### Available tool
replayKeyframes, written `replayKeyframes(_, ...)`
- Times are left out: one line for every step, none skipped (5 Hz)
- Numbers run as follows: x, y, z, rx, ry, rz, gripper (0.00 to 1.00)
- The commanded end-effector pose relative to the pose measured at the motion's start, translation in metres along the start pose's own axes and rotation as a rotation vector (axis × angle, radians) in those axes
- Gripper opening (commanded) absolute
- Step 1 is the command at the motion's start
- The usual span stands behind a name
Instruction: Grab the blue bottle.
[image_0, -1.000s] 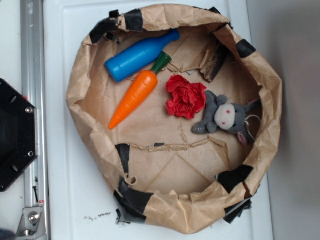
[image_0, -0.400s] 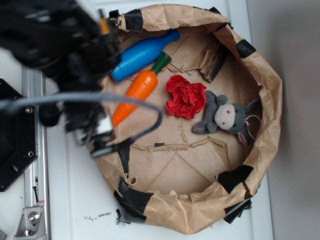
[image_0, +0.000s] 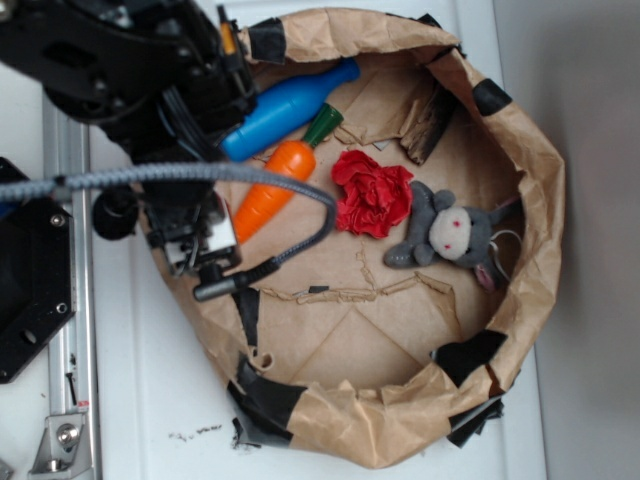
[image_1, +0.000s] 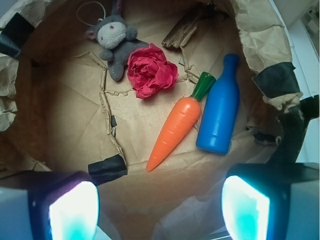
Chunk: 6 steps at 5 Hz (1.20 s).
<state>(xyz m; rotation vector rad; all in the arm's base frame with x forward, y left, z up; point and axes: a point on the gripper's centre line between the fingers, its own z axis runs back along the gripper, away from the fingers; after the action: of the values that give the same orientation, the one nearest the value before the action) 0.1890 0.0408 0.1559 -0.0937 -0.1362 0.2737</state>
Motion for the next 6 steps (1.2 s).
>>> replayKeyframes(0.037, 0.009, -0.037, 0.055, -0.093, 0.107, 1.0)
replayKeyframes(0.068, 0.006, -0.056, 0.061, -0.117, 0.187, 1.0)
replayKeyframes(0.087, -0.006, -0.058, 0.083, -0.172, 0.222, 1.0)
replayKeyframes(0.087, 0.012, -0.074, 0.206, -0.222, 0.234, 1.0)
replayKeyframes(0.072, 0.06, -0.099, 0.218, -0.217, 0.396, 1.0)
replayKeyframes(0.076, 0.073, -0.115, 0.185, -0.17, 0.46, 1.0)
